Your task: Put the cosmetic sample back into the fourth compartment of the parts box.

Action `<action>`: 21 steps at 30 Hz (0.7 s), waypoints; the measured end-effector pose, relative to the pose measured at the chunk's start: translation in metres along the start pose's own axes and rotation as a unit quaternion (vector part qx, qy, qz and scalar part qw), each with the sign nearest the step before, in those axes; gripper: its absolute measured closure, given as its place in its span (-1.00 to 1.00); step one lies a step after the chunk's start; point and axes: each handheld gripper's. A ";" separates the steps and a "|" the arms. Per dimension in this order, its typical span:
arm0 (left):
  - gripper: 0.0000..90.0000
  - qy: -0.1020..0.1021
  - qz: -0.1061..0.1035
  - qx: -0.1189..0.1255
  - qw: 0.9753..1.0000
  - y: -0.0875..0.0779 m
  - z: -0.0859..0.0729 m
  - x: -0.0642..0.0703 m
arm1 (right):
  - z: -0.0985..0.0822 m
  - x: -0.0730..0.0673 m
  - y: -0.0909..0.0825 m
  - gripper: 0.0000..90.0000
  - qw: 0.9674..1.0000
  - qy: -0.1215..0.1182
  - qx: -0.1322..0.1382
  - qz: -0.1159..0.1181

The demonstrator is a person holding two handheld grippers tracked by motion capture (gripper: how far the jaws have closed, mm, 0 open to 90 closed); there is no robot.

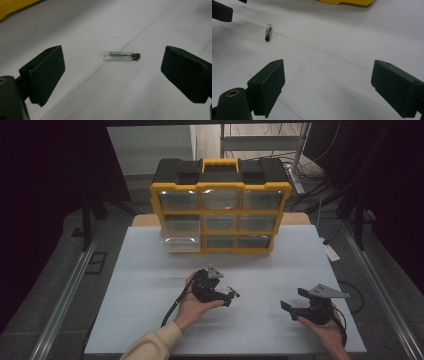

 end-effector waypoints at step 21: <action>-0.92 0.013 -0.021 -0.036 0.999 0.033 0.013 0.015 | -0.001 0.001 0.001 -0.72 1.000 0.002 -0.001 0.003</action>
Point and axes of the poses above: each handheld gripper's, and its own axes: y roughly forward along the jaws, z roughly out of its top, x roughly to its right, and after that the axes turned 2 degrees about z, right-handed
